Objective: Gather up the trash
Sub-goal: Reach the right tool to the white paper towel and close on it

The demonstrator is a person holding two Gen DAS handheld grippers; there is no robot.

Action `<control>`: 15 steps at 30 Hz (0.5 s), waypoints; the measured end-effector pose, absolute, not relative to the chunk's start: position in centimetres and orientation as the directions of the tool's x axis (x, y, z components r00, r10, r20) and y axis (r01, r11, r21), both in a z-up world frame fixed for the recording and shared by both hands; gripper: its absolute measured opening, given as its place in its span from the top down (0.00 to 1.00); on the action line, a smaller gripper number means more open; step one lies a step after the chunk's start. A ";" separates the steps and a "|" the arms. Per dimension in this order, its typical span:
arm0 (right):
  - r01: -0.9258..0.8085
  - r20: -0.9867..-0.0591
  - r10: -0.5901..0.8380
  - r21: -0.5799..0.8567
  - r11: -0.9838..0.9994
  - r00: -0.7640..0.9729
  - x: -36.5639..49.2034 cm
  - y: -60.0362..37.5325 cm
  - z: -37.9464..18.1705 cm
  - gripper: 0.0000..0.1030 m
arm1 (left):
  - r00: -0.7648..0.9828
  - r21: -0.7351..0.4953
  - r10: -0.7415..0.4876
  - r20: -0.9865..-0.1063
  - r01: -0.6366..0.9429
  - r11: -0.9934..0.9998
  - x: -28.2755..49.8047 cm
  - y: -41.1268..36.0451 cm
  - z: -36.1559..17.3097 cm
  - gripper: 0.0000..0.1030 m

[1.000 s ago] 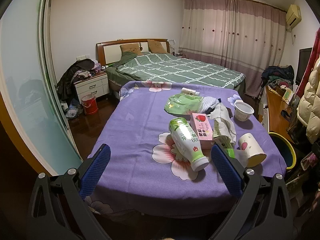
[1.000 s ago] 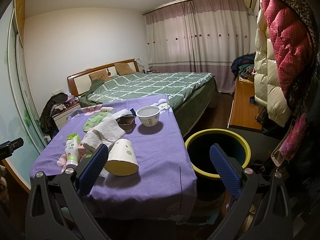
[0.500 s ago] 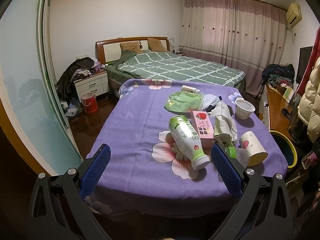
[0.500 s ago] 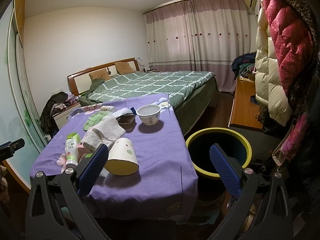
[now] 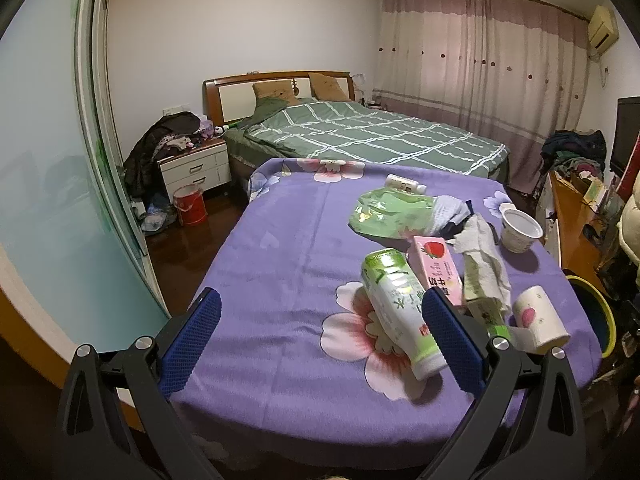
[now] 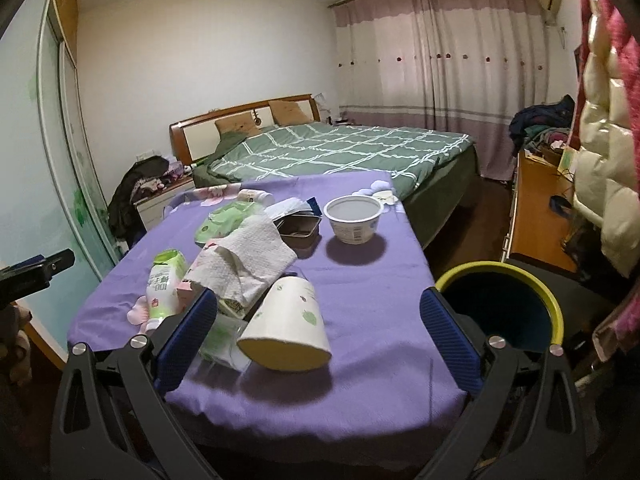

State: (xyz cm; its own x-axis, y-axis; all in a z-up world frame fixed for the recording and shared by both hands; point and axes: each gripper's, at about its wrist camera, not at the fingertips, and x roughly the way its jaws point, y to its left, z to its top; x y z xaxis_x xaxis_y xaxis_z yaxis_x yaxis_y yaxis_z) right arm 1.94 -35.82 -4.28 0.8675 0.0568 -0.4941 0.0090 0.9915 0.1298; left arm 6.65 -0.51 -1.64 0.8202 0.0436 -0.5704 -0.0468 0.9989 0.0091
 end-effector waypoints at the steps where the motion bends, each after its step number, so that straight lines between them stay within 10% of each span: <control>1: 0.004 -0.497 0.063 0.133 0.991 0.866 2.6 -35.6 -4.3 0.06 | 0.819 0.011 0.046 -0.573 -0.048 0.999 7.1 -0.5 -1.8 0.04; 10: -0.051 -0.541 0.109 0.122 0.991 0.834 9.6 -32.4 -4.7 0.07 | 0.805 0.033 0.062 -0.590 -0.053 0.998 11.0 -1.2 -2.9 0.04; 15: -0.094 -0.601 0.142 0.111 0.989 0.787 13.9 -30.3 -5.7 0.24 | 0.794 0.042 0.067 -0.604 -0.052 0.998 13.2 -1.6 -3.7 0.04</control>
